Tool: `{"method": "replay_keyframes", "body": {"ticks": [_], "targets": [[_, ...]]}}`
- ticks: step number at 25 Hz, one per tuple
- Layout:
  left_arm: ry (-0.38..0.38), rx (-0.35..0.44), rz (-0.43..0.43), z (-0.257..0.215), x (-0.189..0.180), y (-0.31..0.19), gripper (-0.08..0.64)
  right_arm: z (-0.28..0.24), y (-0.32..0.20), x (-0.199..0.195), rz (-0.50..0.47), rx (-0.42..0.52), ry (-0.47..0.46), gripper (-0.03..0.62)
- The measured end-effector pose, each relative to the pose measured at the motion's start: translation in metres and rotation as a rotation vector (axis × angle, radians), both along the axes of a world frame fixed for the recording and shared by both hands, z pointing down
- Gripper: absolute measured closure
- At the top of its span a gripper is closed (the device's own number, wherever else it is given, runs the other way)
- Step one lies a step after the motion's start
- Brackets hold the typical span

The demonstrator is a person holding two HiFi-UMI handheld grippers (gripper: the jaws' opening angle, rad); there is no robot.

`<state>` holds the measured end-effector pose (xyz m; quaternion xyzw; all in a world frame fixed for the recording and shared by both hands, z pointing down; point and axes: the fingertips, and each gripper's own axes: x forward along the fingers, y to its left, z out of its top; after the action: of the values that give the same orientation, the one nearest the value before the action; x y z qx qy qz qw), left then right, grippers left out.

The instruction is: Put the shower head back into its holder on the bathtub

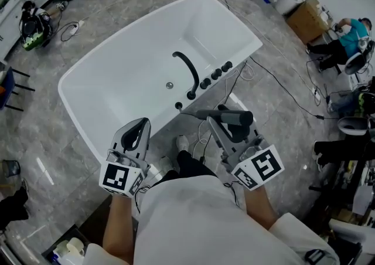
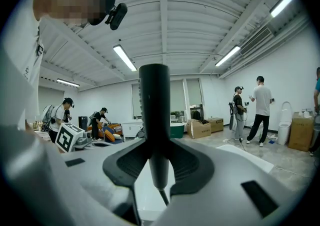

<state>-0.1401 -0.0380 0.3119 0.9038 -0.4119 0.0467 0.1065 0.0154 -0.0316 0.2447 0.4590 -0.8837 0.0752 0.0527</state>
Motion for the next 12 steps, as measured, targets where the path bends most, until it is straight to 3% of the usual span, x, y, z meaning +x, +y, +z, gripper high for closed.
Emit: {"method": "replay_keyframes", "body": {"ticks": [12], "targets": [[-0.006,-0.03,-0.021,0.01,0.021,-0.037,0.549,0.018,-0.04,0.011,-0.063,-0.034,0.01,0.449]]}}
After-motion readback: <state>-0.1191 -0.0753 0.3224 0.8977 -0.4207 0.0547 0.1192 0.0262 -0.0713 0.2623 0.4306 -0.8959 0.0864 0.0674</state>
